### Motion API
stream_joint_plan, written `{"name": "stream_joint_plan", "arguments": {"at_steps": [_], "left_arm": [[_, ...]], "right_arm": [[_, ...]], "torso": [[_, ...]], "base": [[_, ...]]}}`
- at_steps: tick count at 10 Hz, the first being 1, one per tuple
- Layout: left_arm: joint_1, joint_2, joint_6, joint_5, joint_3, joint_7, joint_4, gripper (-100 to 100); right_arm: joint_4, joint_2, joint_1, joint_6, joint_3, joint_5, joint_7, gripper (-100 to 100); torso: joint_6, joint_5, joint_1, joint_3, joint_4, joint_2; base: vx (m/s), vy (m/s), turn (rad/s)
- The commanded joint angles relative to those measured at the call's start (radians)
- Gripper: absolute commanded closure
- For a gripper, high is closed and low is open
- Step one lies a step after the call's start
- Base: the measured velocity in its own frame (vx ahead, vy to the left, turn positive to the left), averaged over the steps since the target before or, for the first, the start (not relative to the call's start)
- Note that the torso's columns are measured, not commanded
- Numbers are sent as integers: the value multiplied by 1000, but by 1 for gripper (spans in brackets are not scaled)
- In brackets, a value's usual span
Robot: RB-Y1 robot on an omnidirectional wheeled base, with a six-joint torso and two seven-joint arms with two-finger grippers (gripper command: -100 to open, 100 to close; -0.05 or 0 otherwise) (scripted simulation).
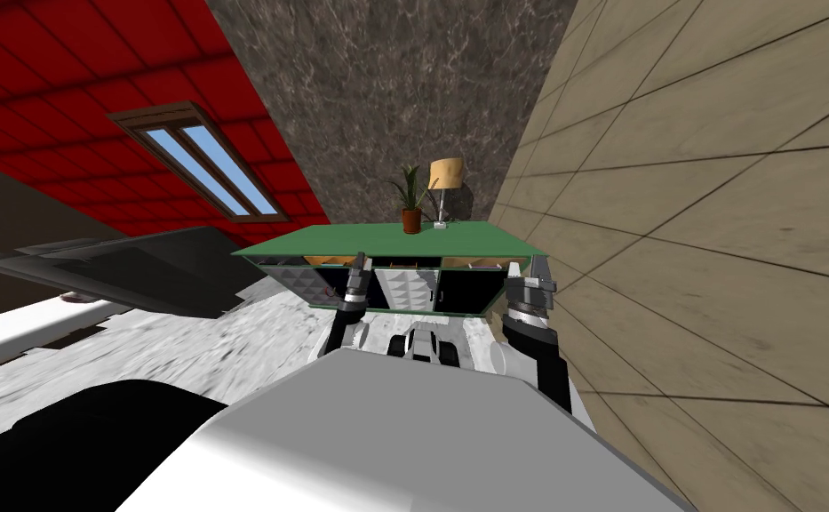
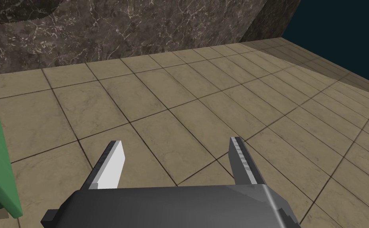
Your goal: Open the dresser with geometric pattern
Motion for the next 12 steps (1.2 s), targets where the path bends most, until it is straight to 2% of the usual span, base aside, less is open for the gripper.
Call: {"name": "stream_joint_plan", "arguments": {"at_steps": [1, 7, 8, 12], "left_arm": [[-19, 33, -41, 1, 5, -1, 62, -100], [-72, 80, -147, 3, 21, -4, 232, -100], [-72, 80, -147, 3, 21, -4, 237, -100], [-114, 102, -233, 5, 33, -6, 367, -100]], "right_arm": [[0, 0, 0, 0, 0, 0, 0, 0], [0, 0, 0, 0, 0, 0, 0, 0], [0, 0, 0, 0, 0, 0, 0, 0], [0, 0, 0, 0, 0, 0, 0, 0]], "torso": [[0, 0, 0, 0, 0, 0], [0, 0, 0, 0, 0, 0], [0, 0, 0, 0, 0, 0], [0, 0, 0, 0, 0, 0]], "base": [[25, -12, 9], [30, -10, 10], [23, -8, 3], [28, -11, 11]]}}
